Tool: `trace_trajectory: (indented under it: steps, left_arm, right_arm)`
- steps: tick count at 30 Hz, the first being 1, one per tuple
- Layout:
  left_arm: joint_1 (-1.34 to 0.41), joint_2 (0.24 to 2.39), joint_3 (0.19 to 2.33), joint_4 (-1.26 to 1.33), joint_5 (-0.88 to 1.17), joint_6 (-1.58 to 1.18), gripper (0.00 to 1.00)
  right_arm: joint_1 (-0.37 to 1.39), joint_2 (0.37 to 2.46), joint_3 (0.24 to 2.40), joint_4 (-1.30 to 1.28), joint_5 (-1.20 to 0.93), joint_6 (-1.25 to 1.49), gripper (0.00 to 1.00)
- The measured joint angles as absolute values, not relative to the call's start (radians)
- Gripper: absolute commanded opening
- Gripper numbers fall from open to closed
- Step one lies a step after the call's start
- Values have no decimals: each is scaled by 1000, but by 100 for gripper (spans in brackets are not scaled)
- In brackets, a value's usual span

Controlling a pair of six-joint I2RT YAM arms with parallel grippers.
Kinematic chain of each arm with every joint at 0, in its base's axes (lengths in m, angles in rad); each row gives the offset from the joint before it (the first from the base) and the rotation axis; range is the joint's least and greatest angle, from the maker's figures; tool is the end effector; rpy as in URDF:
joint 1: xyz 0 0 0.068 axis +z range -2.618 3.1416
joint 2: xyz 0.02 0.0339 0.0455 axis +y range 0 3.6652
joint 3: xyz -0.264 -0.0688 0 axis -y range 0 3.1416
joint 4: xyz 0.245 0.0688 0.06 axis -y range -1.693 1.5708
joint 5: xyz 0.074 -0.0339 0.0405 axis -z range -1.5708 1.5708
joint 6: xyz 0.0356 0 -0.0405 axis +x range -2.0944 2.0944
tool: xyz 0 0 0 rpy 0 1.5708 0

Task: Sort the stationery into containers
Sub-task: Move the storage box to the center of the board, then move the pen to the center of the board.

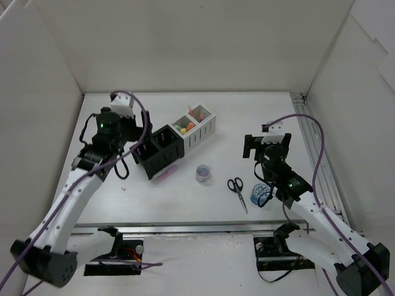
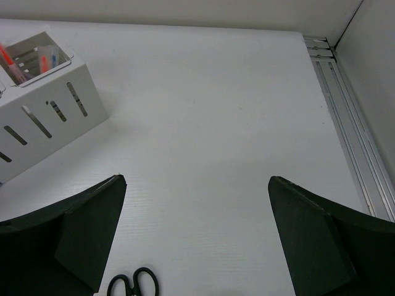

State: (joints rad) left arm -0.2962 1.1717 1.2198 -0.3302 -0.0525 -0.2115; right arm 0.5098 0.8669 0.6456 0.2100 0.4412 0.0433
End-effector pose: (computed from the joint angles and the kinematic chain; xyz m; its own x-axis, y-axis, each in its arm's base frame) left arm 0.2535 -0.0754 0.3980 -0.3114 -0.1242 -0.9421 0.1820 0.9653 -0.1873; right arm 0.1886 0.0880 0.3183 -0.0128 0.0377 -0.9992 -0.0681 0.9969 0.0385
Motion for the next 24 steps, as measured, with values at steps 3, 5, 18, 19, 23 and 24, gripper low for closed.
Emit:
trace_trajectory:
  steps: [3,5,18,19,23,24]
  left_arm:
    - [-414,1027,1112,-316,14,-164,99]
    - [-510,968,1037,-313,65,-138,99]
    - [-799,1253,840,-316,83,-139,100]
    - [-799,1285,842,-316,70,-144,100]
    - [-799,1407,860,-313,4,-160,100]
    - [-799,1439,865,-311,-15,-163,99]
  right_arm:
    - [510,864,649,198,429,46,98]
    - [510,857,649,194,424,49,98]
    - [509,844,649,178,410,56,98]
    - [509,846,649,175,410,56,98]
    - [509,854,649,168,410,56,98]
    - [509,855,649,167,410,56,98]
